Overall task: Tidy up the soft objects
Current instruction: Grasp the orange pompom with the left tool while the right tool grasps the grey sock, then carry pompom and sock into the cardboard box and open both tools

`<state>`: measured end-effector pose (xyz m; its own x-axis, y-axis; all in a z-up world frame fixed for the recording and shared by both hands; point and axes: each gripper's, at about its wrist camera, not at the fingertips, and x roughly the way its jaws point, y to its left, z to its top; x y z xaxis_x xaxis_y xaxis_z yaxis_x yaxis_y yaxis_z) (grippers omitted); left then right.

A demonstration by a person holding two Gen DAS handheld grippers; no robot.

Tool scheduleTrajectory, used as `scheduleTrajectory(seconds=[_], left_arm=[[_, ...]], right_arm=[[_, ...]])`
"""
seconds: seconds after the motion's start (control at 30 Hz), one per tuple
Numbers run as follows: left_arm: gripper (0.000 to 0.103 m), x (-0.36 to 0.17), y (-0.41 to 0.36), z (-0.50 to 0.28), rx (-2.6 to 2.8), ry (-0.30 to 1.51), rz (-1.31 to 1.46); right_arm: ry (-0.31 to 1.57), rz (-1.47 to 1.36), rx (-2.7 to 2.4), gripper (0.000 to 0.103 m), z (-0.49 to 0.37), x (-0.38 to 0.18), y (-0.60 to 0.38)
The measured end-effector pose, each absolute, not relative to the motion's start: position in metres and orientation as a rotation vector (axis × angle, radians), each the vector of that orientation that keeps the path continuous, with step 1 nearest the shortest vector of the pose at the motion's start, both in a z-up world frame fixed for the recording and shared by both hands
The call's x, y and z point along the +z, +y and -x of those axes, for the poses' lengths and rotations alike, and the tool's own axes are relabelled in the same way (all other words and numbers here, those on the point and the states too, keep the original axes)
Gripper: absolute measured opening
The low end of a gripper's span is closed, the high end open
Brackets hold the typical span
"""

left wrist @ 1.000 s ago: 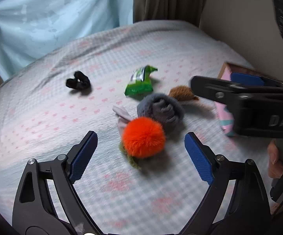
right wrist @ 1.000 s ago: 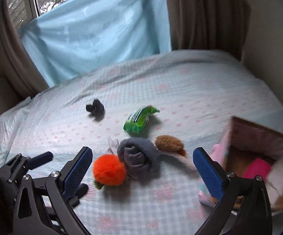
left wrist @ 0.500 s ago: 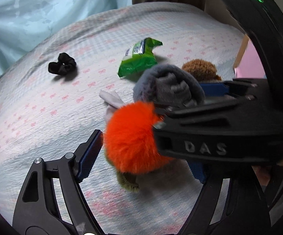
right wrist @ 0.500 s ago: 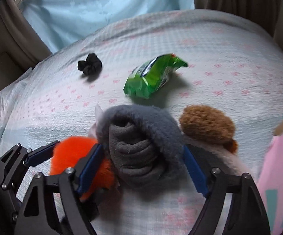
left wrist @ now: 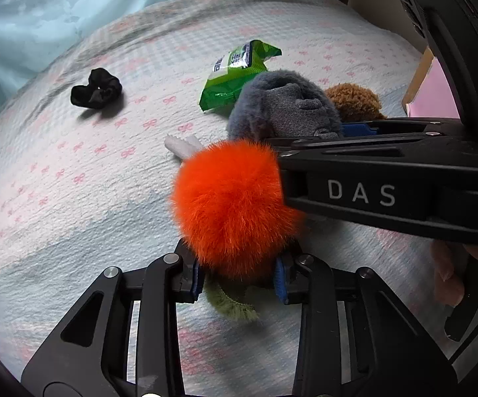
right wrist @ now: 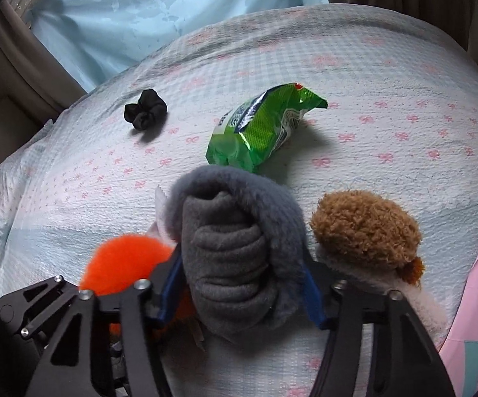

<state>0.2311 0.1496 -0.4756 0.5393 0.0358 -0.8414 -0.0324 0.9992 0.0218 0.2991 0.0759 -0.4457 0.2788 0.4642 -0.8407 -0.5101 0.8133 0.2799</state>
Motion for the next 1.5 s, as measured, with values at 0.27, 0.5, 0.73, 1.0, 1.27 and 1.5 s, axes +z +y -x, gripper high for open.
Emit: scheduleTrajectory(seconds=[0.27,0.5,0.73,1.0,1.27,1.5], left_arm=[[0.027,-0.461,0.156,-0.222,0.059,0.972,0.012],[0.027,-0.433,0.160,-0.209,0.086,0.937,0.019],[0.027,-0.379,0.159,-0.193,0.103,0.895,0.009],[0.027,-0.297,0.134,-0.172,0.104,0.827,-0.030],[0.027,-0.218,0.089,-0.161,0.084,0.781,-0.019],[0.027,-0.177,0.026,-0.171,0.016,0.782,-0.004]], right_arm=[[1.086,0.005,0.645,0.043,-0.293,-0.427,0.067],[1.042,-0.007,0.629,0.043,-0.280,-0.400,0.061],[0.995,-0.035,0.593,0.043,-0.264,-0.349,0.045],[0.930,-0.051,0.535,0.043,-0.237,-0.266,0.011],[0.881,-0.098,0.441,0.043,-0.210,-0.190,-0.056],[0.855,-0.100,0.302,0.043,-0.194,-0.143,-0.135]])
